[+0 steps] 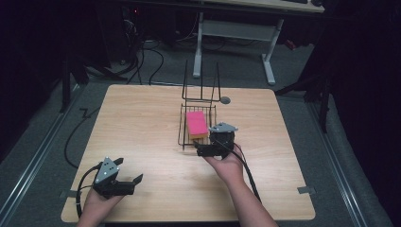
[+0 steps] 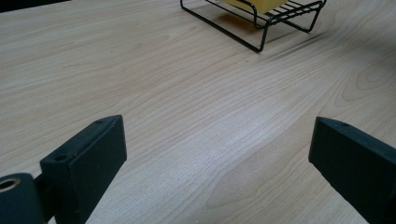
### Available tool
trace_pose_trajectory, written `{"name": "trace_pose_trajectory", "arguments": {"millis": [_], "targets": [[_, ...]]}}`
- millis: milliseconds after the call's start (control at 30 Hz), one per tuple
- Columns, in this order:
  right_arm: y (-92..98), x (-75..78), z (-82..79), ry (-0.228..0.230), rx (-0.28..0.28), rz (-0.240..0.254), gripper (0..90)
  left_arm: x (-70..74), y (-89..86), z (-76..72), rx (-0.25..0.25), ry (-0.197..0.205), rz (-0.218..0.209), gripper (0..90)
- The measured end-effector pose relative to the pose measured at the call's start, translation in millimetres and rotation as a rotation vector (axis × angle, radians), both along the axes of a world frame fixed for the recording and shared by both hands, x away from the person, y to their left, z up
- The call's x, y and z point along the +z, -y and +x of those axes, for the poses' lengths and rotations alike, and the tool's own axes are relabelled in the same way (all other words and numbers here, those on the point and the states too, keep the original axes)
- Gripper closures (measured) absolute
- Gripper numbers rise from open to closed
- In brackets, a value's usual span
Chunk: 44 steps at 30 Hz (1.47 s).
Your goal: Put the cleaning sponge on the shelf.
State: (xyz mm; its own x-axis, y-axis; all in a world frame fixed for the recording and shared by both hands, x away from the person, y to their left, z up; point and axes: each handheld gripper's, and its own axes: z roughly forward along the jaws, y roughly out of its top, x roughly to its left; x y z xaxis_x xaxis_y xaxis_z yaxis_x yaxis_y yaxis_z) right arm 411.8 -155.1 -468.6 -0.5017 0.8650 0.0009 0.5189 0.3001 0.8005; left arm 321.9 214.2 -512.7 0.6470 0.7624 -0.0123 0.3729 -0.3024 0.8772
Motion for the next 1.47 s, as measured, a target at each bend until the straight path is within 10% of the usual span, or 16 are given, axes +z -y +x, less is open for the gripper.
{"name": "trace_pose_trajectory", "arguments": {"millis": [900, 1467], "targets": [[96.2, -31.0, -81.9, -0.045, -0.027, 0.024, 0.1, -2.2, 4.2, -1.5, 0.001, -0.005, 0.022, 4.6], [150.3, -43.3, -123.1, 0.022, -0.124, 0.05, 0.6, -3.1, 6.0, -1.5, 0.009, -0.015, 0.028, 4.6]]}}
